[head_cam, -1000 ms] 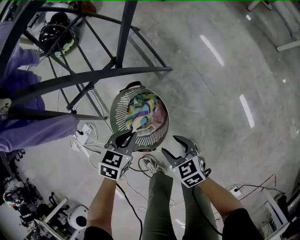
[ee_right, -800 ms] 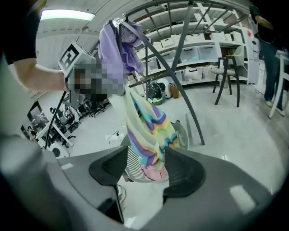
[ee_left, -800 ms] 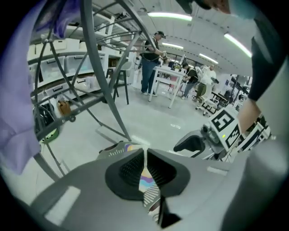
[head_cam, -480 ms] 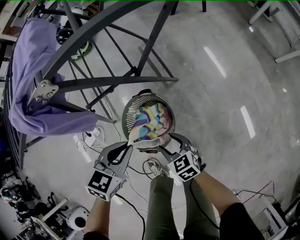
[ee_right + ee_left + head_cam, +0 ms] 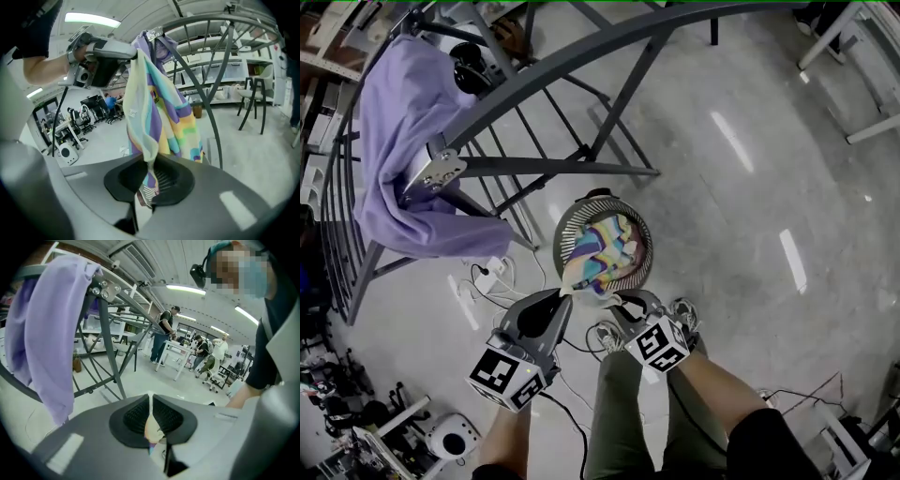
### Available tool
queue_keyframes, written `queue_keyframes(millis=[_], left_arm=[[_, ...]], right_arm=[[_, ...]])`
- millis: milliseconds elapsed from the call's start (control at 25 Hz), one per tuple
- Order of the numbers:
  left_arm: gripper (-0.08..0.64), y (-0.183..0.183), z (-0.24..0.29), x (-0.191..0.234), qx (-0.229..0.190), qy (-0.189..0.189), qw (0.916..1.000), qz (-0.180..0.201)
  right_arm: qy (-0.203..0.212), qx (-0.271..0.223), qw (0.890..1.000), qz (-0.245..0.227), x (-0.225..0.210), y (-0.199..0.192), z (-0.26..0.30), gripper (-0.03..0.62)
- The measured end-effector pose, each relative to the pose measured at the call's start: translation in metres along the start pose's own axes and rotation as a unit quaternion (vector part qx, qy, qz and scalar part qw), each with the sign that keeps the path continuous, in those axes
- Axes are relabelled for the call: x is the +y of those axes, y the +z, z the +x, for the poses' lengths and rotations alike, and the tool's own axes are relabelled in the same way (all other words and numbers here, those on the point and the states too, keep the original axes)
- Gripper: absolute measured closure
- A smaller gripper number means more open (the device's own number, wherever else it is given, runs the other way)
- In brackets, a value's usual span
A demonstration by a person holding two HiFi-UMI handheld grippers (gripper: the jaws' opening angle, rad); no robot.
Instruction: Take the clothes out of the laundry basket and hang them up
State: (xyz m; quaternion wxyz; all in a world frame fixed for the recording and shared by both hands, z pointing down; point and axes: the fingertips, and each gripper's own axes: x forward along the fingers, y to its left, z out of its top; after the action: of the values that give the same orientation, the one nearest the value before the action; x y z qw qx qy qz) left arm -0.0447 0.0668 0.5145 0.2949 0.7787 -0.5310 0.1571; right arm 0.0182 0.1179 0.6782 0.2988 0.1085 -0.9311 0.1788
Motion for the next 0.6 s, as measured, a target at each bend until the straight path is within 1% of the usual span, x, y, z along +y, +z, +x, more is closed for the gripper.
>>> queue_keyframes(millis=[40,200,360,520,600], left_arm=[[0.54,0.002,-0.004,0.001,-0.004,0.006,1.0,-0.006],[0.54,0.009,-0.024,0.008,-0.012,0.033,0.9991,-0.026],[0.54,0.018,-0.039,0.012,-0.023,0.053,0.9979,-0.031],[0.54,0.024,-0.052,0.01,-0.022,0.069,0.9966,-0.041],[0.54,0.027,-0.061,0.008,-0.018,0.08,0.996,-0.038]], right_arm=[[-0.005,-0.003,1.0,-0.006,0.0,0.005,-0.003,0.557],[-0.023,-0.011,1.0,0.0,-0.001,0.024,-0.033,0.558],[-0.052,-0.021,0.998,0.013,-0.012,0.05,-0.076,0.558],[-0.082,-0.033,0.996,0.023,-0.016,0.08,-0.115,0.56],[-0.097,-0.039,0.994,0.027,-0.017,0.097,-0.135,0.56]])
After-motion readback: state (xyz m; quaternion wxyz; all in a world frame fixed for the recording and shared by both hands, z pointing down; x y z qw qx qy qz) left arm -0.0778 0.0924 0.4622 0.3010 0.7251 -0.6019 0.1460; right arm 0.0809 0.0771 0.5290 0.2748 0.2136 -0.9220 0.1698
